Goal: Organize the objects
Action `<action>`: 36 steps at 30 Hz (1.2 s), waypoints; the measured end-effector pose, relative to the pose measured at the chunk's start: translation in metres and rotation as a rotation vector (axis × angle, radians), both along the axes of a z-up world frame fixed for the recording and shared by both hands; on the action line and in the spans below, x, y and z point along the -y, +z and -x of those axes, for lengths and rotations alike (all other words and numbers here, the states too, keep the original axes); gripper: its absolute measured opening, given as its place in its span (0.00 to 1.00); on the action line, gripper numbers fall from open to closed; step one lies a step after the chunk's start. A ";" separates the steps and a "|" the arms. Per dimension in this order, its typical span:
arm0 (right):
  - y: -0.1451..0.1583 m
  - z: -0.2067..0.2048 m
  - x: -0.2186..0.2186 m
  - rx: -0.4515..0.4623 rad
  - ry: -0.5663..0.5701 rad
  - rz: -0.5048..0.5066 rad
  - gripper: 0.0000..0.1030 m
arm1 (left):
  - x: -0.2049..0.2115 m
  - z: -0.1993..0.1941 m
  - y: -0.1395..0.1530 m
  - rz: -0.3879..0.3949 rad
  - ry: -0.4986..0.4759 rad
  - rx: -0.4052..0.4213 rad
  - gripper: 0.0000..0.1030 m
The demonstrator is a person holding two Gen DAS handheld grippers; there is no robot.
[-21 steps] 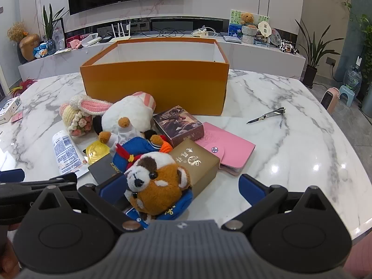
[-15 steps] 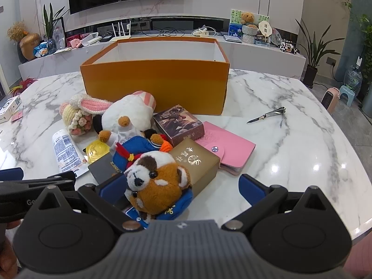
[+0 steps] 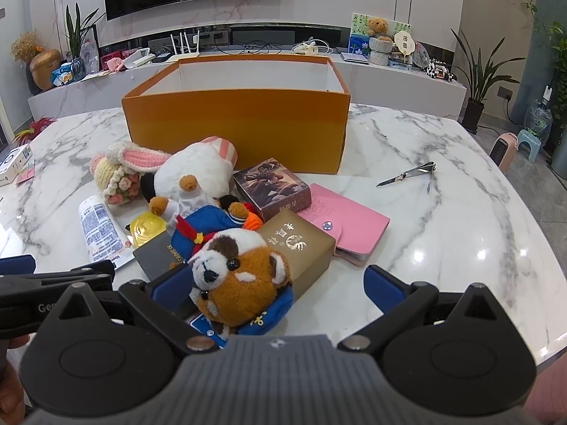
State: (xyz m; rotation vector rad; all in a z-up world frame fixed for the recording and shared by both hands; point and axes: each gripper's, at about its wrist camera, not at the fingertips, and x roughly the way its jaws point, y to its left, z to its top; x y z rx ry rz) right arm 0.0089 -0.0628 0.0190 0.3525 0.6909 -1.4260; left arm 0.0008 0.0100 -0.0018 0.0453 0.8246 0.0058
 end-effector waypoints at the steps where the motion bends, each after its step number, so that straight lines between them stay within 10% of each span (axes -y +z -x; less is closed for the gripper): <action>1: 0.000 0.000 0.000 0.000 0.000 0.000 0.99 | 0.000 0.000 0.000 0.000 -0.001 0.000 1.00; 36: -0.003 -0.001 0.001 0.008 -0.012 -0.003 0.99 | 0.001 -0.001 -0.001 0.009 -0.035 -0.006 1.00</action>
